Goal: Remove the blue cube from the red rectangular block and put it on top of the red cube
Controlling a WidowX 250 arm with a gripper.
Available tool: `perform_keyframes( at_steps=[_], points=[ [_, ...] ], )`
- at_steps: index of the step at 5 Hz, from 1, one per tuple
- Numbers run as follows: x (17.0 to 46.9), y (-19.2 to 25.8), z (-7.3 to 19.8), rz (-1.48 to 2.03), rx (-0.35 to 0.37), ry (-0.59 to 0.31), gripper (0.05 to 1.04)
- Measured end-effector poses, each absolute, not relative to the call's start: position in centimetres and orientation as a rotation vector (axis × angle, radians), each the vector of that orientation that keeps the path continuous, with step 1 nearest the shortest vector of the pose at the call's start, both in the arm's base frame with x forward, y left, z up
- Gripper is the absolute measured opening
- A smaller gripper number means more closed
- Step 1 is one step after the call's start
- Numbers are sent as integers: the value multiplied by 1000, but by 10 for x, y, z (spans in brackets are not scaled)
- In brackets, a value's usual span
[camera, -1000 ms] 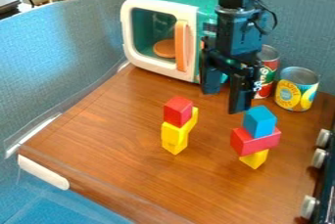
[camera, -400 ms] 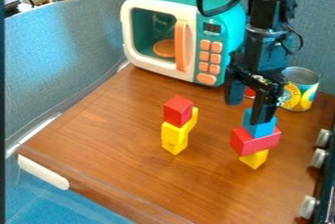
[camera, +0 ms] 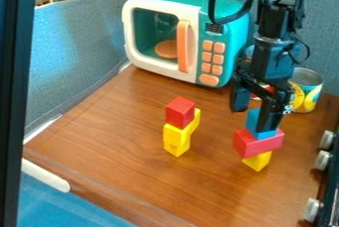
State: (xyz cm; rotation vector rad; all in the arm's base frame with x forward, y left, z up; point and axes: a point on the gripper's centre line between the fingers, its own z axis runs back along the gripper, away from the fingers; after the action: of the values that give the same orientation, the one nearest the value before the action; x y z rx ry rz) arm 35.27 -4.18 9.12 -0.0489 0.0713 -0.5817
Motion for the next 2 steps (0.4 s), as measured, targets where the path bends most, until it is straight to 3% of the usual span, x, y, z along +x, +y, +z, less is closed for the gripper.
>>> perform_keyframes(
  at_steps=[1, 2],
  points=[
    [354, -42, 89, -567, -52, 76, 964],
    [354, -42, 89, -563, -51, 76, 688]
  ],
)
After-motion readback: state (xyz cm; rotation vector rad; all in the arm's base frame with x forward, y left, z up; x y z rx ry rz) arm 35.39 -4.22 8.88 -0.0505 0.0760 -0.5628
